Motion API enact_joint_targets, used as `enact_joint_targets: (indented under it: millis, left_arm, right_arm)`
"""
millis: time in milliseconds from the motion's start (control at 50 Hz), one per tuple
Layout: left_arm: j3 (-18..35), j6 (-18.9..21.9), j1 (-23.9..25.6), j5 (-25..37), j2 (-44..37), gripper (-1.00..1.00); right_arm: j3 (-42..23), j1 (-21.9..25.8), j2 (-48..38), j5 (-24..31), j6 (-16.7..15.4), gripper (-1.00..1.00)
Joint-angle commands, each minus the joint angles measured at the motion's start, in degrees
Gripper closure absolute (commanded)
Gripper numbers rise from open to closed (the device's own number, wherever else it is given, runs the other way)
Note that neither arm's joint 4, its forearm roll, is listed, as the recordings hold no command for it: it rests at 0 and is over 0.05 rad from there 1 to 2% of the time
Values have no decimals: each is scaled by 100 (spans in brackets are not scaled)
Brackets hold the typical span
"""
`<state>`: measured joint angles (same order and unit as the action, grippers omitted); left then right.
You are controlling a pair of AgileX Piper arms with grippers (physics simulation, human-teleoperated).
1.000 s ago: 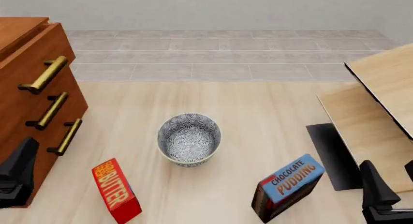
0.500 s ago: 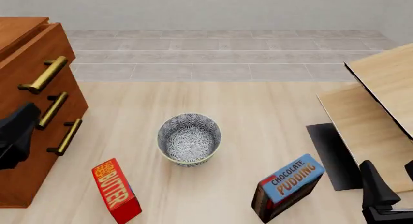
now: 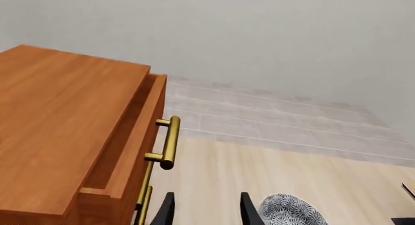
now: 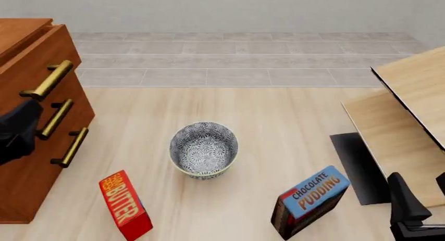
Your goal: Close the top drawer of the cabinet and put the bowl on top of it.
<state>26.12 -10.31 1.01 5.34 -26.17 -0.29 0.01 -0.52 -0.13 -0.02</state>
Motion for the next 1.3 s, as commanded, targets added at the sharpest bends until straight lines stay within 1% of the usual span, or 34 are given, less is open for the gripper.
enact_joint_targets:
  millis: [20, 160, 400, 760, 820, 840, 940, 980, 1060, 1200, 1240, 1300]
  left_arm:
    - [-147, -55, -165, -258, -201, -100]
    - [-293, -12, -186, -549, -381, -100]
    - [-373, 66, -185, -749, -500, -100]
    - [-635, 188, -298, -1571, -1157, -100]
    - [-649, 170, -339, -1619, -1182, -100]
    - [-672, 71, -391, -1631, -1156, -100]
    - [-717, 62, -443, -1691, -1164, -100]
    - [-735, 126, -472, -1738, -1170, -100]
    - [-761, 65, -472, -1788, -1226, -100]
    - [-763, 157, -588, -1907, -1260, -100]
    - [-775, 335, -587, -1915, -1163, -100]
    - [-763, 262, -630, -1959, -1259, -100]
  right_arm:
    - [4, -1, 9, 3, 1, -100]
    - [4, -1, 9, 3, 1, -100]
    - [4, 0, 9, 3, 1, -100]
    - [4, -1, 8, 3, 1, -100]
    - [4, -1, 10, 3, 1, -100]
    - [4, -1, 10, 3, 1, -100]
    - [4, 0, 8, 3, 0, -100]
    - [4, 0, 9, 3, 0, -100]
    - [4, -2, 9, 3, 1, -100]
    - [4, 0, 8, 3, 1, -100]
    - [4, 1, 9, 3, 0, -100]
    - [4, -1, 9, 3, 1, -100]
